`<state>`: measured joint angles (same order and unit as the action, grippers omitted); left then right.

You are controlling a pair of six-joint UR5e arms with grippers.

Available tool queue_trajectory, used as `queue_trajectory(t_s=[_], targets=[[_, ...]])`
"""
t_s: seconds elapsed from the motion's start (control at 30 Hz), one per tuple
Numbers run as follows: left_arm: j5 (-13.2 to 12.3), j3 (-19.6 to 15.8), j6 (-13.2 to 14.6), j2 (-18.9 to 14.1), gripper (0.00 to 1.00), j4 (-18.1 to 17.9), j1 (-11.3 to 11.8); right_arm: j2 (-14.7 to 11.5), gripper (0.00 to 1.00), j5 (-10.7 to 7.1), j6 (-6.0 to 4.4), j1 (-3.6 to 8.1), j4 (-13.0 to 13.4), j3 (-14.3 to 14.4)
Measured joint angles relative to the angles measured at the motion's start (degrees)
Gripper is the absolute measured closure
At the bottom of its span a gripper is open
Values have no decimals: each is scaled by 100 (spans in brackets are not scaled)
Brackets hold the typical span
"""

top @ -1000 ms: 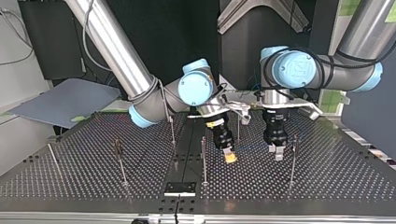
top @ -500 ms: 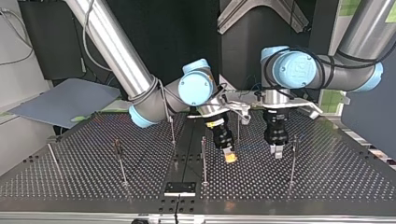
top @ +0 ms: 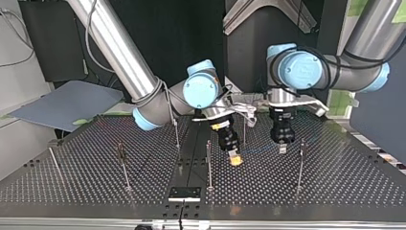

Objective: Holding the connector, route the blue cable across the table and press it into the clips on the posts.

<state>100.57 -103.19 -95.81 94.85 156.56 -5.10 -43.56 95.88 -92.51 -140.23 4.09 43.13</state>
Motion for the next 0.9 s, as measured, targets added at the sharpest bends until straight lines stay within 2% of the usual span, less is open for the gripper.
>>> queue_trajectory(t_s=[0.27,0.57,0.9], targets=[[95,-369,56,-3,100,-41,-9,0,100,8,3,0,-10,180],[105,-774,-50,25,100,-394,-13,-2,100,36,20,2,-9,580],[109,-1236,-142,412,100,-814,-4,-18,100,92,66,0,-89,1051]])
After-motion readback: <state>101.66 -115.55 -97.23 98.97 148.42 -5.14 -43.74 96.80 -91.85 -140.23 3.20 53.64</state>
